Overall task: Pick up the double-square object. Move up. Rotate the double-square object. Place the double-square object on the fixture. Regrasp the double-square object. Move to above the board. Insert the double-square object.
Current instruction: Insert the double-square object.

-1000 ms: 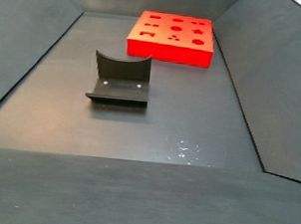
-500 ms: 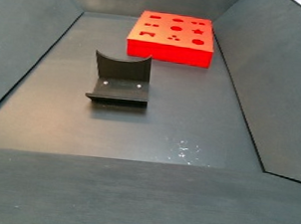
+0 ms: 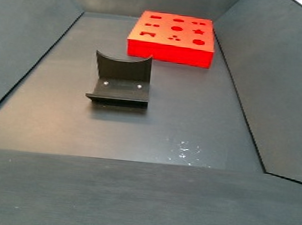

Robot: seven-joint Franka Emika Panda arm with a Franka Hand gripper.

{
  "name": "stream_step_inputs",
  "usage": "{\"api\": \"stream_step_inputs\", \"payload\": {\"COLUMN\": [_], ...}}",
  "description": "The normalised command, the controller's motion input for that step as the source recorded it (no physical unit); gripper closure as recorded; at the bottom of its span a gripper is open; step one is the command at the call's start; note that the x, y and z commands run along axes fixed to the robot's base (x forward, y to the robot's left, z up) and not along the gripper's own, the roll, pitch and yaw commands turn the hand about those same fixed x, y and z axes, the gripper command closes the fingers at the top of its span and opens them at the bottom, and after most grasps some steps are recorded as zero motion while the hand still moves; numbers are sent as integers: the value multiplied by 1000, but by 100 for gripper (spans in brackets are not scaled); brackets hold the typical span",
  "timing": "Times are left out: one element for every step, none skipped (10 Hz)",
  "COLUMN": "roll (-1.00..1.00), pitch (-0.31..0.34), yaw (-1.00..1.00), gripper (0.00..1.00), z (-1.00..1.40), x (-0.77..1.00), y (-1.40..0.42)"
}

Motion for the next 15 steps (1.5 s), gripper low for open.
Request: {"api": "stream_step_inputs", "payload": {"roll": [-239, -224, -191, -113, 0, 47, 60, 77, 16, 0, -39, -74, -149, -151, -203], "pitch": [123, 143, 126, 107, 121, 73, 0, 26, 24, 20, 26, 27, 10, 0, 0], "yaw": [0, 0, 0, -37, -89, -37, 0, 0, -23, -26, -17, 0, 0, 0, 0], "gripper": [100, 100, 100, 100, 100, 100, 100, 100, 100, 100, 100, 100, 100, 100, 100], "z": [-300, -326, -400, -551, -557, -666, -823, -720, -631, -514, -386, -223, -146, -131, -126], "x": [863, 926, 920, 863, 757, 449, 183, 211, 209, 240, 220, 123, 0, -40, -60], "y": [-357, -371, -349, -257, -146, -26, 0, 0, 0, 0, 0, 29, 46, 51, 0]}}
